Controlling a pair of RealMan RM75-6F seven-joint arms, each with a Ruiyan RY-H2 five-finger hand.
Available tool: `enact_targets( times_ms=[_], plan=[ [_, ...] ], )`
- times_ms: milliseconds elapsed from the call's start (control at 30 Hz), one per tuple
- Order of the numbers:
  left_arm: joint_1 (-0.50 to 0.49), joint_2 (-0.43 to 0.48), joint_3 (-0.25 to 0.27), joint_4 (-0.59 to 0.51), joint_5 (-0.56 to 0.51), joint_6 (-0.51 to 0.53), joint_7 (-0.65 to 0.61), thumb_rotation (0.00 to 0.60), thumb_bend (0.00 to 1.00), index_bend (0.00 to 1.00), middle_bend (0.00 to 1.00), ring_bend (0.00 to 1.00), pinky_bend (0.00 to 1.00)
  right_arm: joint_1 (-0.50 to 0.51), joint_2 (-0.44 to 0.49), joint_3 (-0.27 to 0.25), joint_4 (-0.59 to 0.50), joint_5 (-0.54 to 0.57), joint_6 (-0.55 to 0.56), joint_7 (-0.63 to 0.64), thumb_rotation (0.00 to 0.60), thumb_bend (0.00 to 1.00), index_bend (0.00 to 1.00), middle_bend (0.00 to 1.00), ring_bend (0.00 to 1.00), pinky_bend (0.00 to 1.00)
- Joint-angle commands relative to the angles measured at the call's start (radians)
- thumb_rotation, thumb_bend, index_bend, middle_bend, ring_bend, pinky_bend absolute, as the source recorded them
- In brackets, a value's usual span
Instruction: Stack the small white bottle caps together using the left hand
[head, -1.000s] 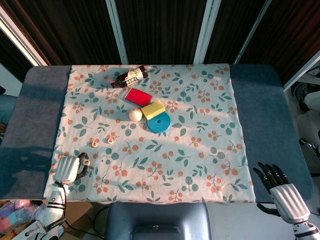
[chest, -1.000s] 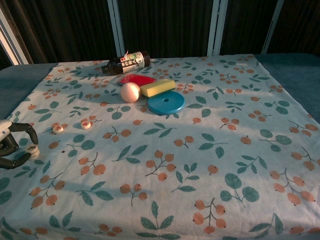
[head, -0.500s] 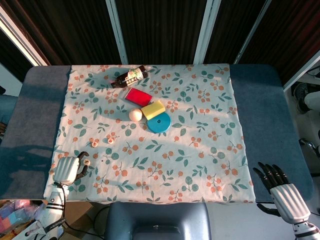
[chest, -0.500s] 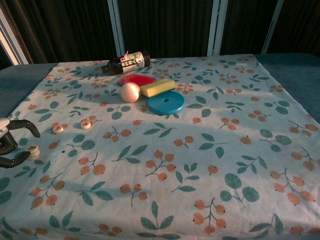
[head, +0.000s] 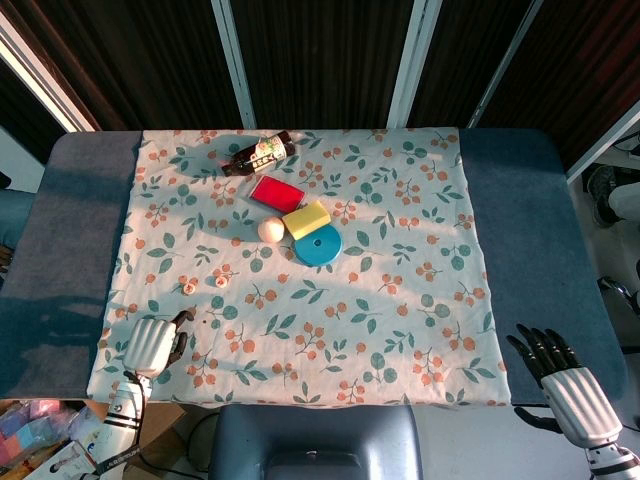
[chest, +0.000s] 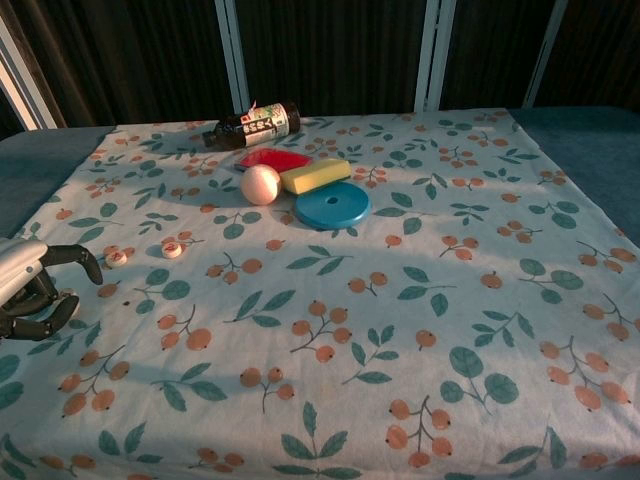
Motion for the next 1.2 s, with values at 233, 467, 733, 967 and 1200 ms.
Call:
enact_targets(
  times_ms=[233, 467, 733, 967, 1200],
  plan=[
    [0.013, -0.051, 0.019, 0.084, 0.024, 0.036, 0.067, 0.6, 0.56, 0.43, 1.0, 1.0, 1.0, 0.0, 0.001, 0.0, 0.0, -0.001, 0.001, 0.002, 0.6, 0.18, 0.0, 0.0, 0.0, 0.0],
    [0.02, -0.06, 0.023, 0.117, 0.015, 0.021, 0.068, 0.6, 0.56, 0.44, 1.0, 1.0, 1.0, 0.001, 0.0, 0.0, -0.001, 0.001, -0.002, 0.0, 0.6, 0.18, 0.0, 0.0, 0.0, 0.0],
    [0.023, -0.067, 0.019, 0.141, 0.008, 0.014, 0.068, 0.6, 0.56, 0.44, 1.0, 1.0, 1.0, 0.0, 0.001, 0.0, -0.002, 0.001, -0.001, -0.001, 0.6, 0.18, 0.0, 0.0, 0.0, 0.0],
    [0.028, -0.067, 0.018, 0.152, 0.007, 0.014, 0.066, 0.6, 0.56, 0.44, 1.0, 1.0, 1.0, 0.0, 0.001, 0.001, -0.002, 0.002, -0.001, -0.001, 0.6, 0.18, 0.0, 0.0, 0.0, 0.0],
    [0.032, -0.064, 0.016, 0.153, 0.002, 0.008, 0.059, 0.6, 0.56, 0.44, 1.0, 1.0, 1.0, -0.001, 0.001, 0.001, -0.003, 0.001, 0.001, -0.002, 0.6, 0.18, 0.0, 0.0, 0.0, 0.0]
  ],
)
